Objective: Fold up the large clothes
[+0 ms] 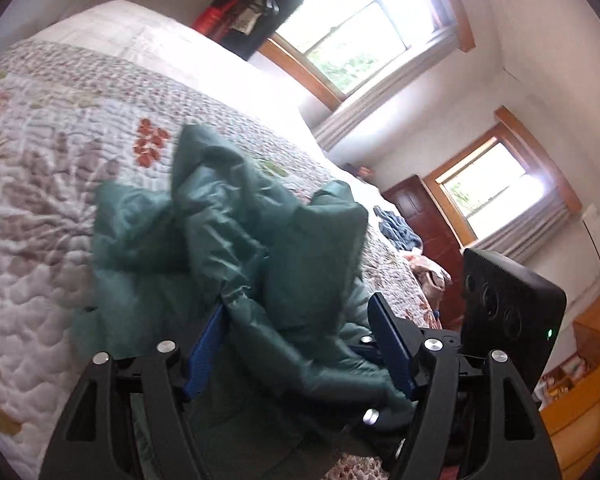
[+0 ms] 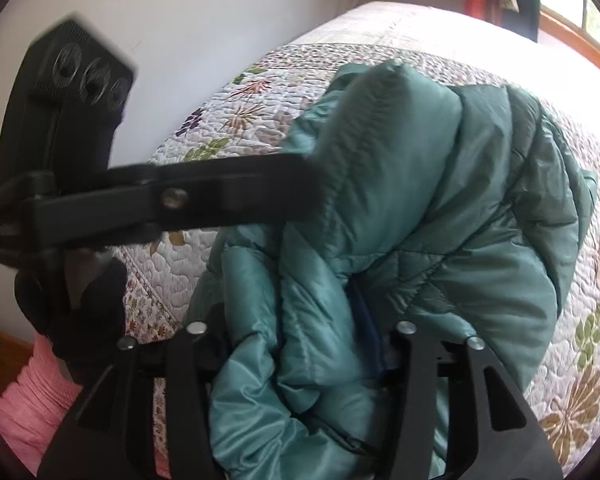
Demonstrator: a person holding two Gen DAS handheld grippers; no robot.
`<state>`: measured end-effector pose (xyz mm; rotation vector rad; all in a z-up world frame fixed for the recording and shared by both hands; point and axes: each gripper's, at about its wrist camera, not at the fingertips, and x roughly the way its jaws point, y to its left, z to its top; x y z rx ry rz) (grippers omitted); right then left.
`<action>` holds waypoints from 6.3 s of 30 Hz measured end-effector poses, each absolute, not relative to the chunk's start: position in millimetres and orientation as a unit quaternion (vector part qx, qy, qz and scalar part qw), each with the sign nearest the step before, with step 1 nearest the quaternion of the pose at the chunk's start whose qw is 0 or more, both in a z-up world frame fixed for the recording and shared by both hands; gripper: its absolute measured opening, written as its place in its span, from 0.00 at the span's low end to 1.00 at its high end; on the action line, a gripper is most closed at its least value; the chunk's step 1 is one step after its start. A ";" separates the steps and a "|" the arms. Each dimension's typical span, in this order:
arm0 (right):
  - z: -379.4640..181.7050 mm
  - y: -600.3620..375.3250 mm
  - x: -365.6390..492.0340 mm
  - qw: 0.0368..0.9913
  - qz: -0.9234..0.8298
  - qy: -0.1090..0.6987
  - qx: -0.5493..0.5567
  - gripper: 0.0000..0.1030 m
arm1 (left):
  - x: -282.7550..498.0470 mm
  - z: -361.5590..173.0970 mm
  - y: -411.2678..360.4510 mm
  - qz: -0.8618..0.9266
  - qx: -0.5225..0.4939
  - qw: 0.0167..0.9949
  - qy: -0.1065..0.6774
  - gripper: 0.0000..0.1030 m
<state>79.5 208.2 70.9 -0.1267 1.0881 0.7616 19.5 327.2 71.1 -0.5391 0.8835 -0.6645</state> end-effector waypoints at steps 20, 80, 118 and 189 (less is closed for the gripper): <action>126.9 99.8 55.9 0.814 0.390 0.422 0.083 0.60 | 40.4 44.2 331.2 -0.347 -0.258 0.817 0.382 0.17; 36.0 291.0 181.1 0.720 0.438 0.536 -0.050 0.39 | -161.1 26.7 365.4 -0.240 -0.192 0.881 0.359 0.03; 60.4 155.1 35.4 0.742 0.430 0.512 -0.050 0.42 | -34.7 59.6 358.4 -0.199 -0.101 0.889 0.400 0.33; 15.5 -31.8 120.8 0.772 0.342 0.501 0.189 0.48 | 34.7 -5.4 248.0 -0.362 -0.296 0.772 0.431 0.60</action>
